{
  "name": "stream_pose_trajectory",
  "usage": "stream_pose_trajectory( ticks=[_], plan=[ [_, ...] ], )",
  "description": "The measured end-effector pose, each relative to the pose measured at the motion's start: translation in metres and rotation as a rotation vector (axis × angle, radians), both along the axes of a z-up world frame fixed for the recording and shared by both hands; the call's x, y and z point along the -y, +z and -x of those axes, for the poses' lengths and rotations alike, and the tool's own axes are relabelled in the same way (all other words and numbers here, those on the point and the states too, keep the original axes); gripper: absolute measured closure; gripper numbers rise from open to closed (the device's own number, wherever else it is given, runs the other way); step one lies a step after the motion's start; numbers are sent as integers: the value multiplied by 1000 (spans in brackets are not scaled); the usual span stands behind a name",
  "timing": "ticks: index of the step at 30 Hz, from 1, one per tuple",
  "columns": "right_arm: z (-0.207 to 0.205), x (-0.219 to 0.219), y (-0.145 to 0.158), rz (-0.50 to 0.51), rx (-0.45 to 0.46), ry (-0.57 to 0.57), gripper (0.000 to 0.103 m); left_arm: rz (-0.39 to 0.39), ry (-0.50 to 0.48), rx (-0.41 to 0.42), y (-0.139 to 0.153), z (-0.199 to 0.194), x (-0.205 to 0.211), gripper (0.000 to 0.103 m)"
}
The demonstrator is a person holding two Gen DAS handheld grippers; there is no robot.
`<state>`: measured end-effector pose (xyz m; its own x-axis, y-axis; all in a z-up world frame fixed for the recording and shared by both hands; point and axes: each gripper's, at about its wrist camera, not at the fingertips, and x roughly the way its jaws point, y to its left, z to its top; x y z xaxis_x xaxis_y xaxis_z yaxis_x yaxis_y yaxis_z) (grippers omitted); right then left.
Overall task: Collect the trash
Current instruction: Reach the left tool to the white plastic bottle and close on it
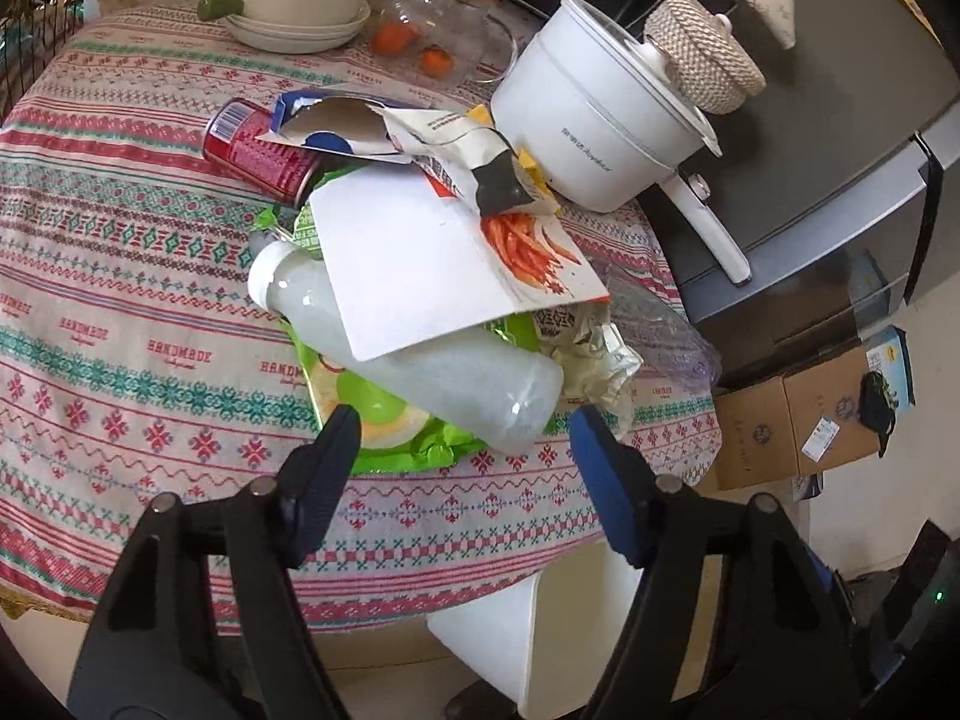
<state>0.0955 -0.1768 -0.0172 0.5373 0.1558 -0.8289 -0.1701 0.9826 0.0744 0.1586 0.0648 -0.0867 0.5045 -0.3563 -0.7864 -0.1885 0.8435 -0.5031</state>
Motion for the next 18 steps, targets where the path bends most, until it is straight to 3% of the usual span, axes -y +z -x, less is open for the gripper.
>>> stream_pose_trajectory(
  ticks=[12,15,17,18],
  plan=[
    [-31,13,-19,5,-80,-49,0,12,149,-104,-38,-38,7,32],
    [-33,10,-21,13,-93,-46,0,49,137,-118,-38,-35,2,49],
    [-35,8,-24,18,-100,-46,0,18,116,-107,-32,-31,-1,62],
    [-36,8,-25,22,-106,-46,0,-18,107,-107,-30,-28,-2,74]
  ],
)
